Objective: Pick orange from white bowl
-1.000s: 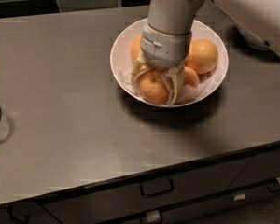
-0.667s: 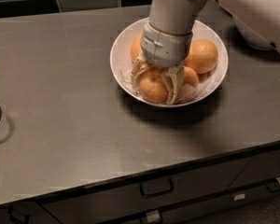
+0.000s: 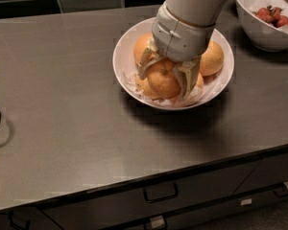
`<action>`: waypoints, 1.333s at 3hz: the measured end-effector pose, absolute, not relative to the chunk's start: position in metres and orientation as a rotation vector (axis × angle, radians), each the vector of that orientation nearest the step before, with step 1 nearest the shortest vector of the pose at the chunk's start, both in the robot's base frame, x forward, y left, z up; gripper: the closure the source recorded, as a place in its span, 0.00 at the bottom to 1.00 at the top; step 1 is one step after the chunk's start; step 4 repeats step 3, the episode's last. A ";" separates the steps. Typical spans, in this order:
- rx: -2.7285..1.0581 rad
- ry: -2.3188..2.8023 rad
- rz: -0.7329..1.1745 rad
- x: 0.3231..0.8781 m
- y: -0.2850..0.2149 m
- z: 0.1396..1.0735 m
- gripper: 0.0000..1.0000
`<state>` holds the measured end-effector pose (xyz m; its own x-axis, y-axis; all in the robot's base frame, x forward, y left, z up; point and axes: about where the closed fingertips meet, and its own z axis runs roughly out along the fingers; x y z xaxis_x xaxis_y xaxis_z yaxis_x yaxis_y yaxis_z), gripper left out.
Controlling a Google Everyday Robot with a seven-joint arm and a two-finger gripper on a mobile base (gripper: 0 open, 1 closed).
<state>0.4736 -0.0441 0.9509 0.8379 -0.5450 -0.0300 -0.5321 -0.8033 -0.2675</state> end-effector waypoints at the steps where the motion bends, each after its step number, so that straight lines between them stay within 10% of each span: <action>1: -2.723 0.806 -0.146 0.465 -0.046 0.975 1.00; 4: -2.676 0.786 -0.246 0.457 -0.049 1.003 1.00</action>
Offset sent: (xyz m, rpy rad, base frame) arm -0.0263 -0.0133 0.0807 0.0517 -0.2190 -0.0152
